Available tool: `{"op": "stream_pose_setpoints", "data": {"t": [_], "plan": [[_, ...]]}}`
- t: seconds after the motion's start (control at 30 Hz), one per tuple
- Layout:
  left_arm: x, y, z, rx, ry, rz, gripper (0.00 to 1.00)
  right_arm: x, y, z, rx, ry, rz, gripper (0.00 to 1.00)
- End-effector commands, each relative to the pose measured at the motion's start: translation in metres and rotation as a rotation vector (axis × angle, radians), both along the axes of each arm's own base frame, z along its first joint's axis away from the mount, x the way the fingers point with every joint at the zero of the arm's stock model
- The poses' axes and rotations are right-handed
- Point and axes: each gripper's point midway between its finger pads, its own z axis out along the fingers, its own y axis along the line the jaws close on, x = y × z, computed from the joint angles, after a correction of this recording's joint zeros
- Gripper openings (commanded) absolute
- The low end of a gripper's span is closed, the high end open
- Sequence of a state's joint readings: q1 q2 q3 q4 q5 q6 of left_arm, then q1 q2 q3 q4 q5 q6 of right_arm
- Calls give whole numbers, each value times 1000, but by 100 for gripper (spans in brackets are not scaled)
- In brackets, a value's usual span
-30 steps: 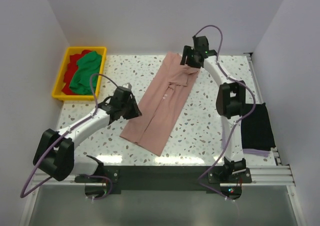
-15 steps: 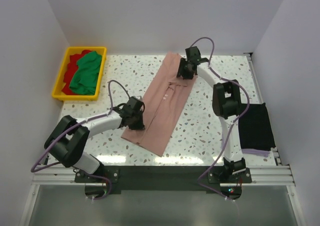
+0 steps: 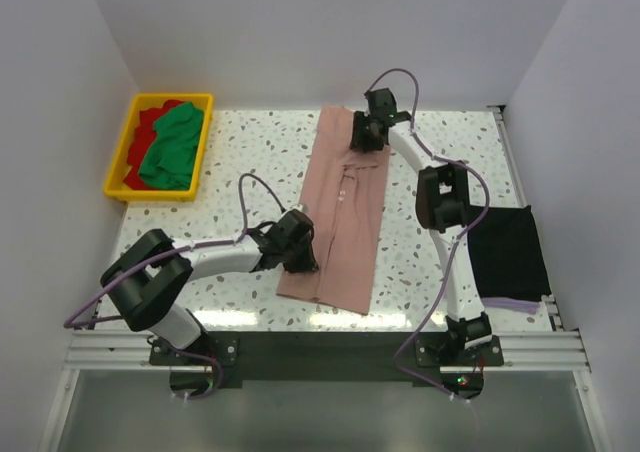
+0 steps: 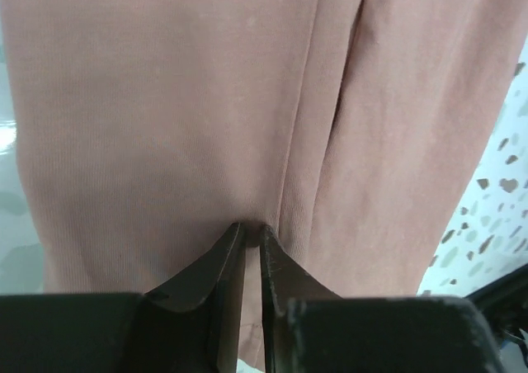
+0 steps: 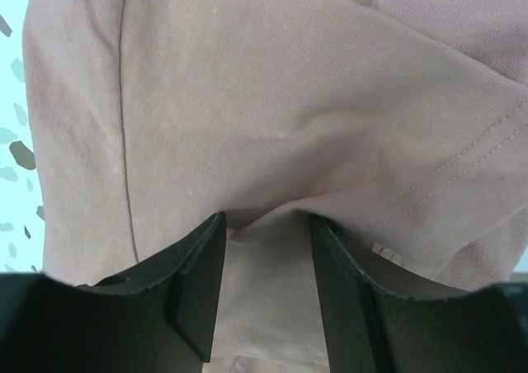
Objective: Fold and stack the t-shirts
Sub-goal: Fold the tshirt
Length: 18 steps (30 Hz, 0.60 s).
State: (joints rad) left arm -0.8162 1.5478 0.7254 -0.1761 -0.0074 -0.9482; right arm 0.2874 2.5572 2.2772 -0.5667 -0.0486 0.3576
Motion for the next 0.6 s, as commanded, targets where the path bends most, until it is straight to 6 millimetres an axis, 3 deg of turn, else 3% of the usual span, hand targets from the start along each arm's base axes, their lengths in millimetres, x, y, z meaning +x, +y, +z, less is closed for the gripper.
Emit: {"op": "stream_pose_setpoints", "data": {"t": [0.0, 0.13, 0.23, 0.27, 0.37, 0.4, 0.43, 0.47, 0.5, 0.53, 0.57], "plan": [[-7, -23, -3, -67, 56, 19, 20, 3, 1, -12, -43, -6, 87, 51], [1, -30, 12, -81, 26, 8, 27, 6, 4, 5, -28, -39, 102, 59], [11, -34, 41, -112, -51, -24, 35, 7, 3, 33, -17, -81, 97, 66], [14, -34, 47, -123, -61, -35, 38, 7, 4, 54, -4, -110, 92, 67], [26, -26, 72, -120, -125, -42, 45, 1, 3, 85, 21, -138, 75, 73], [27, -22, 76, -121, -134, -37, 47, -3, 0, 113, 34, -172, 59, 74], [28, -16, 86, -136, -153, -32, 47, -9, -2, 125, 44, -174, 45, 74], [32, -6, 89, -135, -155, -21, 48, -20, -4, 121, 65, -136, 15, 74], [30, 2, 86, -131, -147, -17, 48, -32, -5, 153, 95, -170, 0, 73], [26, 8, 89, -137, -139, -34, 48, -42, -1, 160, 134, -167, 5, 73], [27, 21, 83, -126, -122, -14, 48, -68, 0, 128, 172, -60, -26, 73]]}}
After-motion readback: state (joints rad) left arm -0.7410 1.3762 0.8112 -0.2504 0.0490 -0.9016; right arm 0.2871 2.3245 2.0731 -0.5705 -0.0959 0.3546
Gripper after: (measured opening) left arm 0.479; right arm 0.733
